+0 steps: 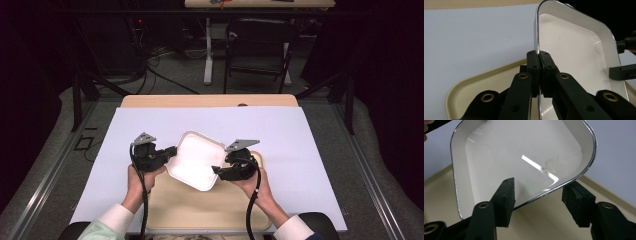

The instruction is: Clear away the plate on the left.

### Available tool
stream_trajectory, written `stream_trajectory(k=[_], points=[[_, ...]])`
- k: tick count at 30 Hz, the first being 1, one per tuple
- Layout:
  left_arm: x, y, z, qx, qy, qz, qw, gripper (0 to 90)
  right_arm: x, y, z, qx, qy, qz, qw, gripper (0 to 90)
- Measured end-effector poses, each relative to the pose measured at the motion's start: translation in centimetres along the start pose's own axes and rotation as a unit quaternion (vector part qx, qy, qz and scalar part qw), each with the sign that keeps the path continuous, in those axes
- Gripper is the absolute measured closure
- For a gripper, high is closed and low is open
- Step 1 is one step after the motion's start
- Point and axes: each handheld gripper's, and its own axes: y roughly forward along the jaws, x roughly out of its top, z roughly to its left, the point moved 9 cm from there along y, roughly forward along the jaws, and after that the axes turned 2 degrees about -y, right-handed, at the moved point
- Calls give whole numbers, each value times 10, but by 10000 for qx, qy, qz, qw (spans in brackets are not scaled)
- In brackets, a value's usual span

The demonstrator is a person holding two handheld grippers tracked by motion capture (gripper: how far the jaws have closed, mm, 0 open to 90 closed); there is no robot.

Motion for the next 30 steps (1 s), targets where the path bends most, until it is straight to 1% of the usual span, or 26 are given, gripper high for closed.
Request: stream_trajectory(k=[3, 7, 14, 15, 16, 18, 20, 21, 24, 25, 28, 30], points=[[0, 0, 0, -33, 9, -21, 10000, 872, 2, -1, -1, 12, 39, -52, 10000, 522], [-1, 0, -2, -72, 14, 4, 10000, 870, 4, -4, -3, -25, 39, -122, 9999, 581], [-3, 1, -7, -140, 56, 64, 9999, 866, 6, -11, -8, -116, -1, -232, 9997, 651], [-4, 1, -8, -143, 37, 72, 9999, 865, 7, -12, -9, -136, 1, -253, 9996, 660], [-4, 1, -9, -164, -2, 76, 9998, 864, 7, -13, -10, -157, -4, -277, 9995, 669], [-6, 1, -10, -204, -7, 97, 9997, 863, 8, -14, -10, -194, 4, -304, 9994, 680], [-7, 0, -11, -248, -39, 119, 9996, 861, 9, -15, -11, -220, -37, -315, 9993, 689], [-8, -1, -11, -247, -26, 127, 9996, 859, 9, -15, -11, -230, -64, -311, 9992, 693], [-9, -3, -15, -339, -7, 154, 9993, 852, 9, -16, -13, -236, -87, -310, 9992, 708], [-9, -4, -17, -362, -13, 134, 9993, 851, 9, -17, -13, -225, -71, -323, 9992, 713], [-12, -5, -20, -463, 8, 189, 9988, 846, 8, -21, -14, -199, -62, -370, 9991, 727], [-13, -6, -21, -486, 29, 221, 9986, 845, 8, -23, -14, -193, -66, -368, 9991, 734]])
